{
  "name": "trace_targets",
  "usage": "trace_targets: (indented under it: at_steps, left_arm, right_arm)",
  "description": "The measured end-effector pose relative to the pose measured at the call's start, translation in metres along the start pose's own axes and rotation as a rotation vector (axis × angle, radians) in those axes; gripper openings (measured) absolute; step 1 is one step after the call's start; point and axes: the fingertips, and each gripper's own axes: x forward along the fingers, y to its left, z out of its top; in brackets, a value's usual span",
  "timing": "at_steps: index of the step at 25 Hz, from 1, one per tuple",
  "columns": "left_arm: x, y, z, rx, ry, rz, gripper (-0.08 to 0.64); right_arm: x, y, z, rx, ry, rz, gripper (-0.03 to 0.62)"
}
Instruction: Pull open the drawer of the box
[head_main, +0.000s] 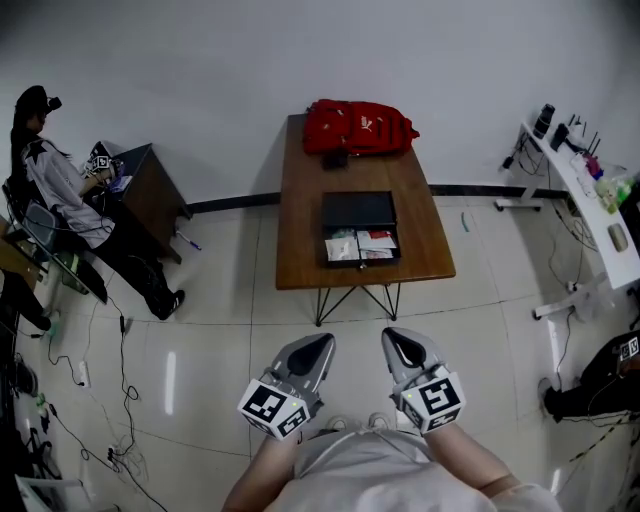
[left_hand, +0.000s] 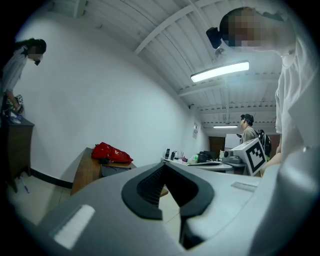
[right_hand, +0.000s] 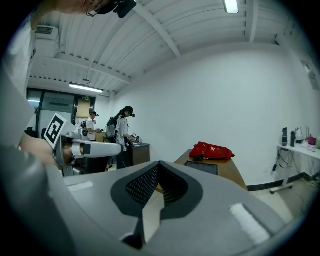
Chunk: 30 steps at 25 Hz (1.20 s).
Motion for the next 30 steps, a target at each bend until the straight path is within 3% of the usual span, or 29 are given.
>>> trace_targets:
  at_steps: [30]
  left_arm:
    - [0.018,-0.017,-0.002,0.032,0.016,-0.024,0.005]
  right_arm:
    - [-0.008,-0.013,-0.002,-0.008,0.025,0.011,0.008]
